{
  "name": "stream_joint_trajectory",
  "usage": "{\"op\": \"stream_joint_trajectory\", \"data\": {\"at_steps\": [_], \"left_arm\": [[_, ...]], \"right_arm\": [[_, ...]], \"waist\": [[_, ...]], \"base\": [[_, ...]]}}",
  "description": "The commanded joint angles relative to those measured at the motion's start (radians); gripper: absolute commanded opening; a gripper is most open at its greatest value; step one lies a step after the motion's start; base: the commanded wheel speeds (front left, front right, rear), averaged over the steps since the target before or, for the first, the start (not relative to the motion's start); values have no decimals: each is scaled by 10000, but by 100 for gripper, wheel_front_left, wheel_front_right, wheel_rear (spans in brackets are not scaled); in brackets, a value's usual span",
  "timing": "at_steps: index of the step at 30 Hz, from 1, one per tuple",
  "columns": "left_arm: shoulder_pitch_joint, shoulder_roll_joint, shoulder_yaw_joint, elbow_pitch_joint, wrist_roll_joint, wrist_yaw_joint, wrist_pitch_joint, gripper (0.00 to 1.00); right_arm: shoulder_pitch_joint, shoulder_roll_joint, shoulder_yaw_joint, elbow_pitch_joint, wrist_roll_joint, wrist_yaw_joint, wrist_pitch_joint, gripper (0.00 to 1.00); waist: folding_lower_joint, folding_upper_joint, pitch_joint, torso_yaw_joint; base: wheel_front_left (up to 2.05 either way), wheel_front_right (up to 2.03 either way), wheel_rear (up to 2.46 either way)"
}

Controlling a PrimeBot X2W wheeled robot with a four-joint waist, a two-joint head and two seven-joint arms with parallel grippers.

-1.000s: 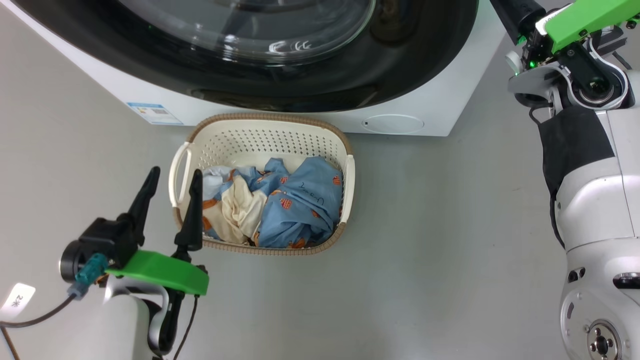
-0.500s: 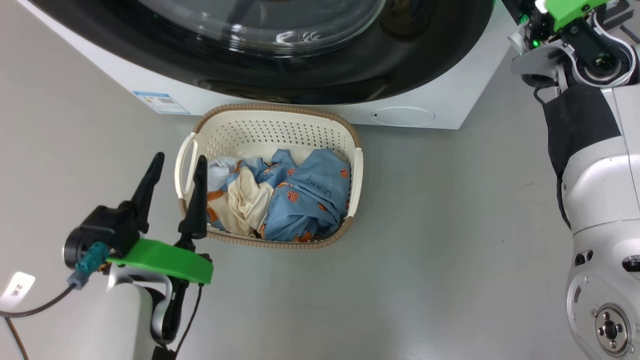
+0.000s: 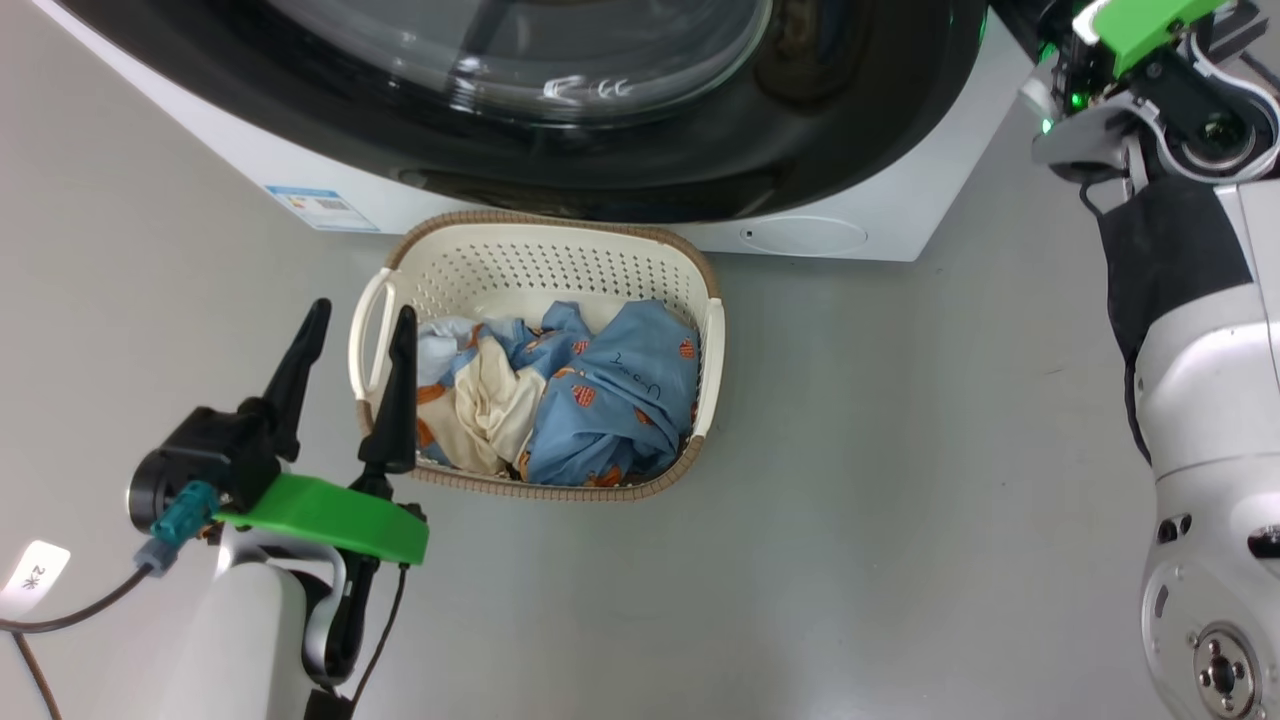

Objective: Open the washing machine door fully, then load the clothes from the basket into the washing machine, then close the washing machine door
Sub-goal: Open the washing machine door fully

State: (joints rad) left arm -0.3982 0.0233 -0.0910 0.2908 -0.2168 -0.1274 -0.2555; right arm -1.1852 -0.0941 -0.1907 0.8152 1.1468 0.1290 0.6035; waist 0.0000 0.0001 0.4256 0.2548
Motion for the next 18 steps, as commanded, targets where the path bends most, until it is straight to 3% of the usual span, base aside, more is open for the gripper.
{"op": "stream_joint_trajectory", "data": {"at_steps": [1, 18], "left_arm": [[-99, 270, 344, -278, -14, 56, -63, 100], [173, 270, 391, -349, 173, 26, -63, 100]], "right_arm": [[161, 438, 279, -399, 227, 17, 257, 0], [2116, 438, 1092, -1932, 1008, 17, 1399, 0]], "waist": [[0, -1, -68, -36], [0, -1, -738, -183]], "base": [[0, 0, 0], [0, 0, 0]]}}
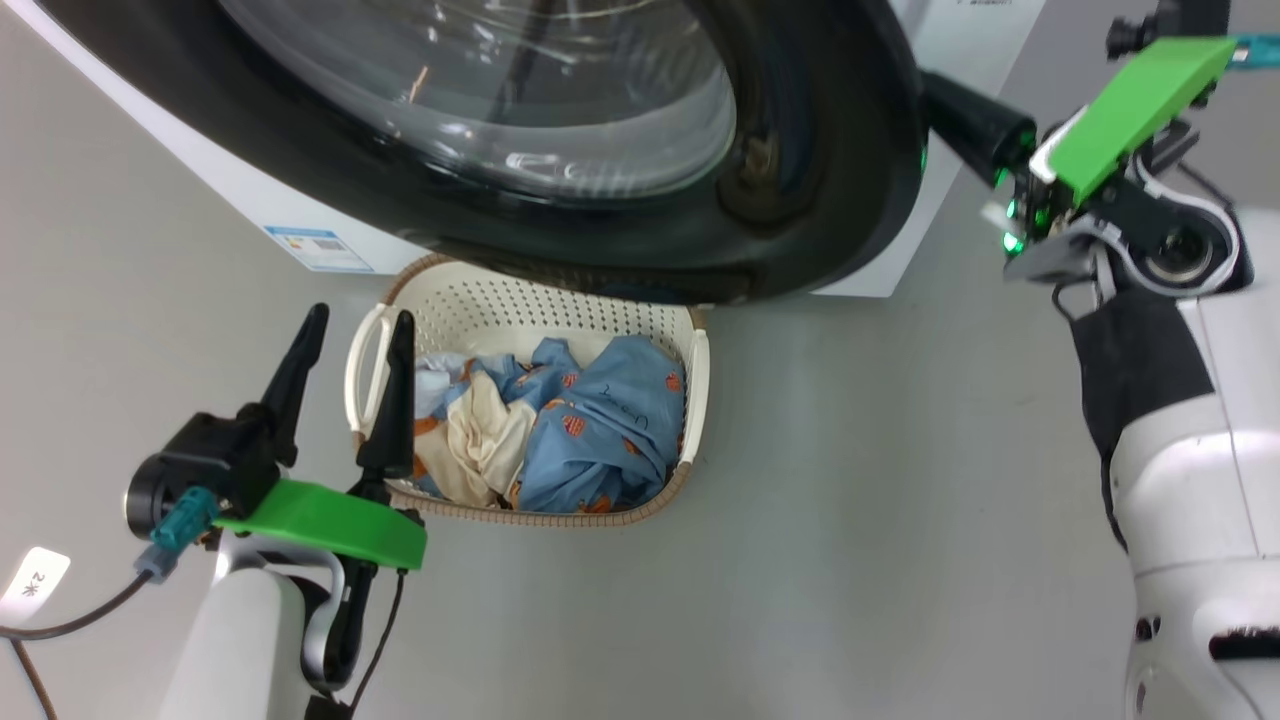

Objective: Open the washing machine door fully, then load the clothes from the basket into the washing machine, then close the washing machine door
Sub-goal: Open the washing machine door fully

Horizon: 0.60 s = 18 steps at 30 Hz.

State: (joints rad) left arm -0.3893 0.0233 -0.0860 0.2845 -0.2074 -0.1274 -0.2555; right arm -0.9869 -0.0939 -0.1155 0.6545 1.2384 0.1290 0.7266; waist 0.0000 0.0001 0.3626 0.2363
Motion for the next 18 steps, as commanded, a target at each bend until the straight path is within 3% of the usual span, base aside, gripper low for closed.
{"op": "stream_joint_trajectory", "data": {"at_steps": [1, 18], "left_arm": [[113, 270, 350, -287, 90, 23, -63, 100], [697, 269, 403, -288, 359, -18, -63, 100]], "right_arm": [[273, 436, 404, -428, 141, 17, 175, 0], [2497, 436, 1556, -2218, 1178, 17, 627, 0]], "waist": [[0, -1, -179, 7], [0, -1, -1225, 91]], "base": [[0, 0, 0], [0, 0, 0]]}}
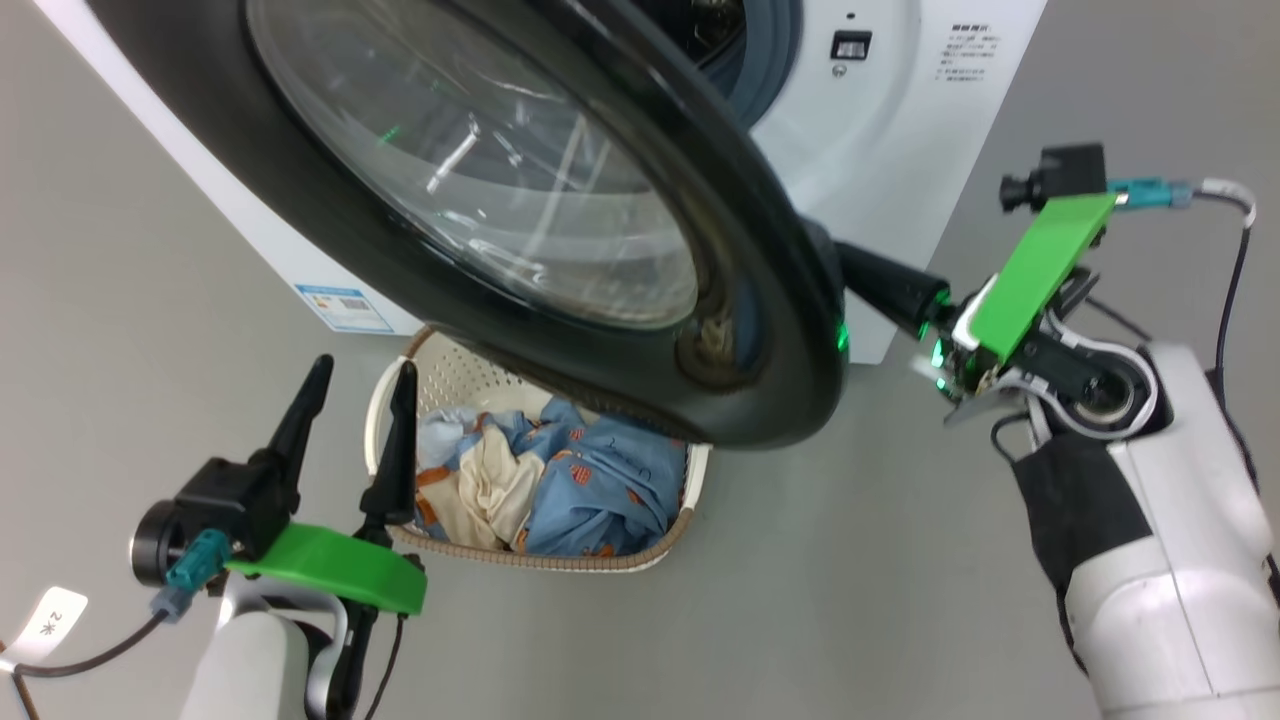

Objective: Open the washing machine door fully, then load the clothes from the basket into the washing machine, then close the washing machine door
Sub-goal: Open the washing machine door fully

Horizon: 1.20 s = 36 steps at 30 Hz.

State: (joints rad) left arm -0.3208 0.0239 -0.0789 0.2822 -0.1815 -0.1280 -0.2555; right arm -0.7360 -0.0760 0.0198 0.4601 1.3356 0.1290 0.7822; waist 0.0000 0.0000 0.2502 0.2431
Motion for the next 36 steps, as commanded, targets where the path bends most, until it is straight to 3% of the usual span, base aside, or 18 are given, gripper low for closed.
{"op": "stream_joint_trajectory", "data": {"at_steps": [1, 13, 36], "left_arm": [[49, 264, 348, -268, 117, -14, -63, 100], [296, 264, 460, -360, 246, -24, -63, 100], [604, 339, 343, -586, 68, -26, -63, 100]], "right_arm": [[129, 258, 258, -381, 248, 17, 86, 0], [1347, 258, 1094, -1303, 700, 17, 166, 0], [2203, 258, 4057, -1650, 2187, 17, -1182, 0]], "waist": [[0, 0, -151, 28], [0, 0, -521, 118], [0, 0, -898, 227]], "base": [[0, 0, 0], [0, 0, 0], [0, 0, 0]]}}
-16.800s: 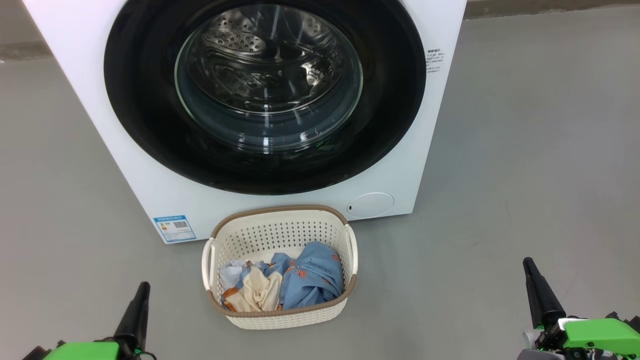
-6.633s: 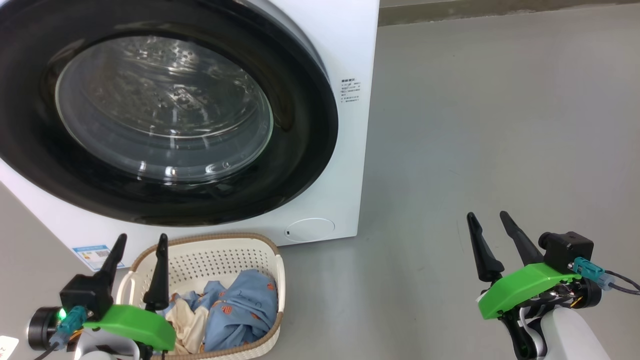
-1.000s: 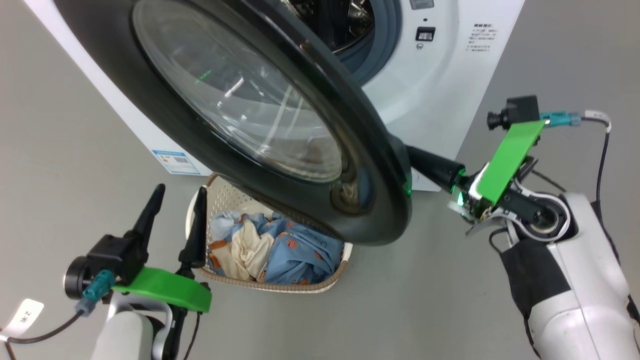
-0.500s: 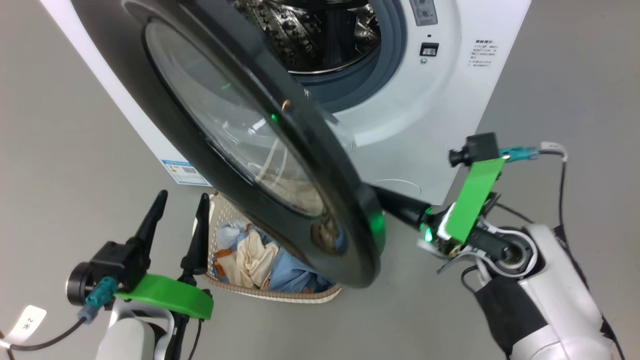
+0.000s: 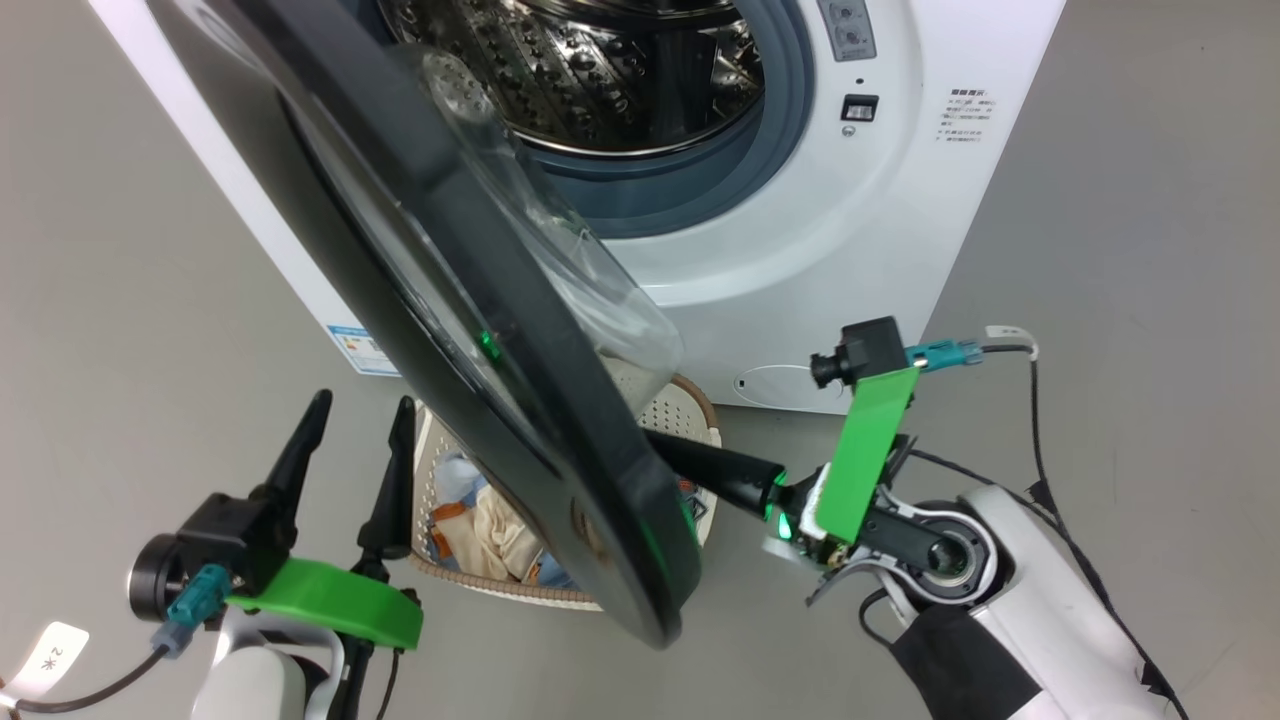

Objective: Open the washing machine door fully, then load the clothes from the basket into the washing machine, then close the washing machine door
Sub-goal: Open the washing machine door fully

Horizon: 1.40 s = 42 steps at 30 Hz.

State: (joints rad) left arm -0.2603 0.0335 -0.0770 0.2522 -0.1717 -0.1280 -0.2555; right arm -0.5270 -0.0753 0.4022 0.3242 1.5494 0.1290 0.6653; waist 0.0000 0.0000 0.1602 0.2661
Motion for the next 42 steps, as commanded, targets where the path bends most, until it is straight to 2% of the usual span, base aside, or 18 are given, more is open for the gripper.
{"op": "stream_joint_trajectory", "data": {"at_steps": [1, 9, 13, 23, 32, 42], "left_arm": [[5, 241, 334, -283, -36, -26, -63, 100], [5, 225, 360, -236, -72, -26, -63, 100], [-1, 220, 398, -225, -71, -26, -63, 100], [42, 270, 656, -227, -17, -27, -63, 100], [272, 460, 871, -228, 42, -27, -63, 100], [745, 572, 1035, -226, 69, -27, -63, 100]], "right_arm": [[114, 250, 355, -278, 97, 17, -66, 0], [20, 250, 1193, -133, 424, 17, -532, 0], [-101, 250, 1280, -92, 511, 17, -898, 0], [-71, 17, 498, -166, 759, 17, -1896, 0], [376, -433, 48, -467, 1068, 17, -2534, 0], [1202, -1090, -607, -1032, 983, 17, -3835, 0]], "waist": [[0, 0, 6, -7], [0, 0, 29, -45], [0, 0, 31, -90], [0, 0, -149, -540], [0, 0, -463, -1059], [0, 0, -695, -1354]], "base": [[0, 0, 0], [0, 0, 0], [0, 0, 0], [0, 0, 0], [0, 0, 0], [0, 0, 0]]}}
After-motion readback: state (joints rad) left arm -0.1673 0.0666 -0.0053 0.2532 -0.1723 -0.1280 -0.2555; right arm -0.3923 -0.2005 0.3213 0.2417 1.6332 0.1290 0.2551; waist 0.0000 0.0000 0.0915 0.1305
